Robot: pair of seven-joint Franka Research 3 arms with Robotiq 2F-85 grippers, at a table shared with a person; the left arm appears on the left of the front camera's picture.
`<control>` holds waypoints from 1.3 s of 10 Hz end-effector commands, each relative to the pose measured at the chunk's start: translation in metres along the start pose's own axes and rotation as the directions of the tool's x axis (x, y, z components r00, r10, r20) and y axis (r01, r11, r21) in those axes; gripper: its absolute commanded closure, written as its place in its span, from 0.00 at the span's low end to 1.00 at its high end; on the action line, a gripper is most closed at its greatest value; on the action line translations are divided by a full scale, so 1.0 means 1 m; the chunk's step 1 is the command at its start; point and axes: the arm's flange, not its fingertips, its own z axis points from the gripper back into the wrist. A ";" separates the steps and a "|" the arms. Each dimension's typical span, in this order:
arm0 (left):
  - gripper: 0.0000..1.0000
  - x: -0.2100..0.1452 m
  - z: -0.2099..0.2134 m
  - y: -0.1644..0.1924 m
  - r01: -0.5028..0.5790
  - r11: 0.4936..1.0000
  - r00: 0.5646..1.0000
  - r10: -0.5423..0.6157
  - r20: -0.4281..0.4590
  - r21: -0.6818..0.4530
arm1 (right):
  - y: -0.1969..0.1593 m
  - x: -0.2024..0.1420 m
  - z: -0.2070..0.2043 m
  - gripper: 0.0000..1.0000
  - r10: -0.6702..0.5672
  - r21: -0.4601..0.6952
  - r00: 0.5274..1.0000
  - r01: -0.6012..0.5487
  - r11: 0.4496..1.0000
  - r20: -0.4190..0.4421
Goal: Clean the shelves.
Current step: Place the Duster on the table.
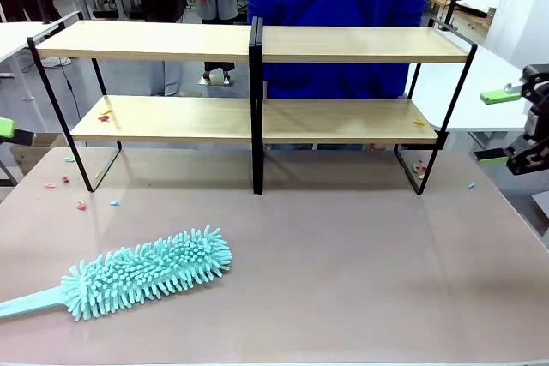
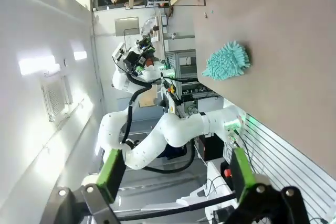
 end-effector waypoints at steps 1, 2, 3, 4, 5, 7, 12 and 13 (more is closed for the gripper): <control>0.00 0.006 -0.006 -0.009 0.032 0.997 0.995 -0.026 -0.095 0.065 | -0.001 -0.002 0.004 0.00 0.021 -0.013 1.000 -0.021 1.000 -0.009; 0.00 0.006 -0.006 -0.009 0.032 0.997 0.995 -0.026 -0.095 0.065 | -0.001 -0.002 0.004 0.00 0.021 -0.013 1.000 -0.021 1.000 -0.009; 0.00 0.006 -0.006 -0.009 0.032 0.997 0.995 -0.026 -0.095 0.065 | -0.001 -0.002 0.004 0.00 0.021 -0.013 1.000 -0.021 1.000 -0.009; 0.00 0.006 -0.006 -0.009 0.032 0.997 0.995 -0.026 -0.095 0.065 | -0.001 -0.002 0.004 0.00 0.021 -0.013 1.000 -0.021 1.000 -0.009; 0.00 0.006 -0.006 -0.009 0.032 0.997 0.995 -0.026 -0.095 0.065 | -0.001 -0.002 0.004 0.00 0.021 -0.013 1.000 -0.021 1.000 -0.009; 0.00 0.006 -0.006 -0.009 0.032 0.997 0.995 -0.026 -0.095 0.065 | -0.001 -0.002 0.004 0.00 0.021 -0.013 1.000 -0.021 1.000 -0.009; 0.00 0.006 -0.006 -0.009 0.032 0.997 0.995 -0.026 -0.095 0.065 | -0.001 -0.002 0.004 0.00 0.021 -0.013 1.000 -0.021 1.000 -0.009; 0.00 0.006 -0.006 -0.009 0.032 0.997 0.995 -0.026 -0.095 0.065 | -0.001 -0.002 0.004 0.00 0.021 -0.013 1.000 -0.021 1.000 -0.009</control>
